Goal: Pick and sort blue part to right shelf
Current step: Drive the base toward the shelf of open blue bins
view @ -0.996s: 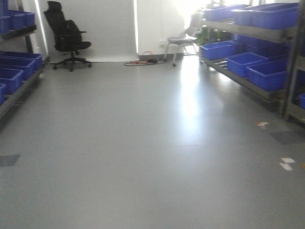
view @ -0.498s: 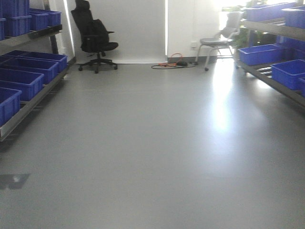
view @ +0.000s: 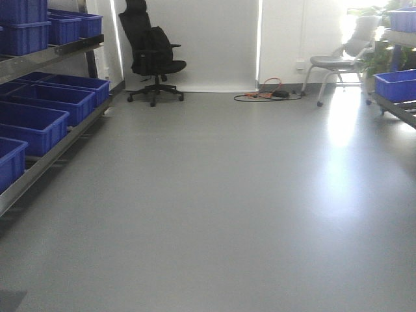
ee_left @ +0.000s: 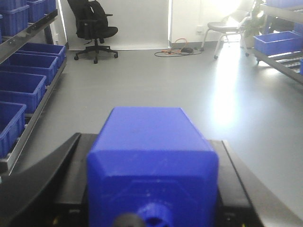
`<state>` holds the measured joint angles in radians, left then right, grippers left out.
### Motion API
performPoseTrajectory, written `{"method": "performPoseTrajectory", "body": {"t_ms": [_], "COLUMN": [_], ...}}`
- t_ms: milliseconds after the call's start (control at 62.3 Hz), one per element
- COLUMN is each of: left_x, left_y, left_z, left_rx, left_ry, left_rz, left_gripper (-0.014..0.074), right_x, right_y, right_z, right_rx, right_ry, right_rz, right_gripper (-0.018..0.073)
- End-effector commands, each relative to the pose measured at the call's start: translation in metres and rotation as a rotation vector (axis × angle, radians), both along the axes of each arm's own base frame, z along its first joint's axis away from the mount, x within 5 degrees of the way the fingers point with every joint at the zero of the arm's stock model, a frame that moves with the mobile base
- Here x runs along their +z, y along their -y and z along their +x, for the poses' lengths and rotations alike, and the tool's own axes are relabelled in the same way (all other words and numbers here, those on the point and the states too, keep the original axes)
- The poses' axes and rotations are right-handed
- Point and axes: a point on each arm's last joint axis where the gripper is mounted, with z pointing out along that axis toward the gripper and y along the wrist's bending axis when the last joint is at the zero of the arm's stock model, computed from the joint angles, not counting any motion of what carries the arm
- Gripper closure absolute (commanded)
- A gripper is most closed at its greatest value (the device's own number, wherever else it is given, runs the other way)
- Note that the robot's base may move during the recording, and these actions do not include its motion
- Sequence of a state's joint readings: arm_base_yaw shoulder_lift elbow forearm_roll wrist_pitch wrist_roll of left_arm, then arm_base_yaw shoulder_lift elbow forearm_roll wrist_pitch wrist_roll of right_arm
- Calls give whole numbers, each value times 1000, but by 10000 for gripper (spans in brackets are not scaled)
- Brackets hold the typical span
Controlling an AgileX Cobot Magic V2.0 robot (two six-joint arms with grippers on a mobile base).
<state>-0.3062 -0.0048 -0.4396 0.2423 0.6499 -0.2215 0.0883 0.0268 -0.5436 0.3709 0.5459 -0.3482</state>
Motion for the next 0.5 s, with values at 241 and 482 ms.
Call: {"method": "performPoseTrajectory", "body": {"t_ms": [241, 482], "left_x": [16, 16], "left_y": [1, 1], "left_z": [-1, -1], "left_rx": [-19, -19], "left_ry": [99, 99], "left_rz": [-25, -25], "left_gripper": [284, 284], "right_x": [15, 15], "right_y": [2, 2], "right_z": [0, 0], "right_rx": [-17, -17], "right_ry": [85, 85], "right_rz": [46, 46], "right_gripper": [365, 365]}}
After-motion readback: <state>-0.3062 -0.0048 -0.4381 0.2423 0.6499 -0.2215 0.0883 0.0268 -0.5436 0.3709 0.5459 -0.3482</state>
